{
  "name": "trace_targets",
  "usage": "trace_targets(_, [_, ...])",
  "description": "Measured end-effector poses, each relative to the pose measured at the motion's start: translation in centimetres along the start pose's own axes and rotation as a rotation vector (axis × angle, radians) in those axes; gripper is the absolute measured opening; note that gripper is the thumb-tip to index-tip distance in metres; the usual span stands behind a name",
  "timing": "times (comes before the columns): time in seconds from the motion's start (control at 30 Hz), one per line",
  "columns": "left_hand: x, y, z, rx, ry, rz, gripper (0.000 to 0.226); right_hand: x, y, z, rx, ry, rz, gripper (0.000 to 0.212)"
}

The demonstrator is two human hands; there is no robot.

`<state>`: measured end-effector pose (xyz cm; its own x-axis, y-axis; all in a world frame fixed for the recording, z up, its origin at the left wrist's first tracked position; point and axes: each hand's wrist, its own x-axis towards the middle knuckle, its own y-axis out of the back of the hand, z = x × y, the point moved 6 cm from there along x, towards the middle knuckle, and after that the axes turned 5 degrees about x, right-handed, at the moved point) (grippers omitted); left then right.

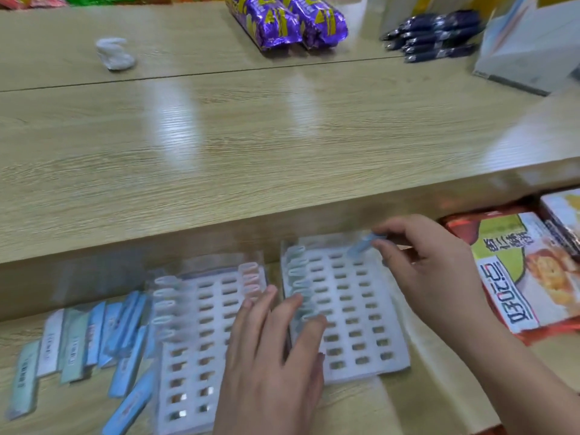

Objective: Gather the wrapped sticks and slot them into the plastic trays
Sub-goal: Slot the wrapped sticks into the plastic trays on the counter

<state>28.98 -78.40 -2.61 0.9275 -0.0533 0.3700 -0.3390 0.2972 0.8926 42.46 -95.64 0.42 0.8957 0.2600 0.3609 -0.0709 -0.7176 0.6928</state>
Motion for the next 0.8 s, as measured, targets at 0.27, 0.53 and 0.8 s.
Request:
trace_targets(0.27, [-0.2, -0.5, 0.6, 0.111, 0.01, 0.016, 0.05, 0.7, 0.1, 1.0, -0.176, 0.138, 0.032, 0.012])
trace_targets(0.53, [-0.6, -0.6, 0.4, 0.098, -0.002, 0.024, 0.044, 1.2, 0.0, 1.3, -0.071, 0.13, -0.025, 0.012])
trace_targets(0.8, [-0.8, -0.8, 0.2, 0.118, -0.012, 0.021, 0.041, 1.5, -0.2, 1.5, -0.143, 0.118, 0.025, 0.011])
